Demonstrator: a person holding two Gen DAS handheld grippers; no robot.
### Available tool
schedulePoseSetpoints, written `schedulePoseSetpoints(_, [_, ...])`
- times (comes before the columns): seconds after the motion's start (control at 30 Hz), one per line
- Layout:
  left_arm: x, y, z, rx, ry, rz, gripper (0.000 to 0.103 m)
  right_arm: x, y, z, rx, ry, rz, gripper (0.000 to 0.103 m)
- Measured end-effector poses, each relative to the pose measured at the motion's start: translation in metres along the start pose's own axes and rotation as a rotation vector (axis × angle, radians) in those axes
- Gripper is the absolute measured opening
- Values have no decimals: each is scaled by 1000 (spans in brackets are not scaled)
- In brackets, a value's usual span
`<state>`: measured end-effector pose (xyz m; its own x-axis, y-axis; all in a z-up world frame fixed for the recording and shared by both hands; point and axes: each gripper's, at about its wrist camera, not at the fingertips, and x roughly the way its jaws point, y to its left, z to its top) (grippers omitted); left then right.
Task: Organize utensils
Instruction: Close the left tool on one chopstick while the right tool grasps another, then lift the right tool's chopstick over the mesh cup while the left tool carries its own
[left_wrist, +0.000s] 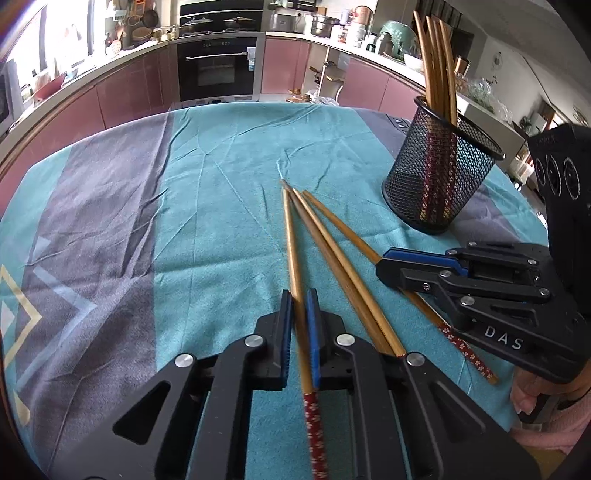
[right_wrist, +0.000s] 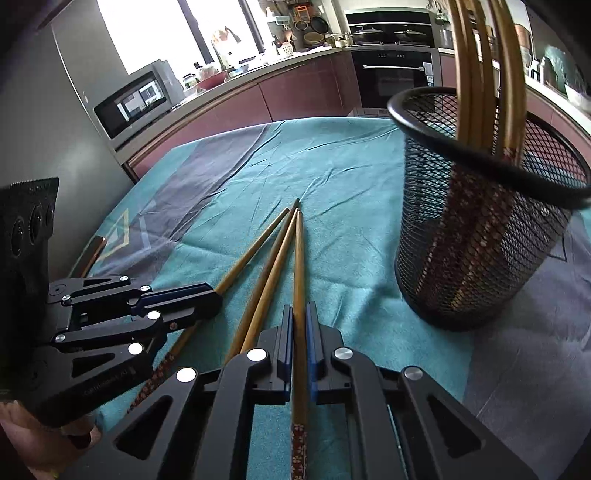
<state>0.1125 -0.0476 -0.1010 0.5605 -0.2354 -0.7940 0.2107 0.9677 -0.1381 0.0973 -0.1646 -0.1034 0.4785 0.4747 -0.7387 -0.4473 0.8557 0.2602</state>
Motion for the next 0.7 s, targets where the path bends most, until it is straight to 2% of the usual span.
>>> schedulePoseSetpoints(0.7, [-43, -10, 4, 19, -104, -40, 8, -51, 2, 3, -8, -116, 73, 6])
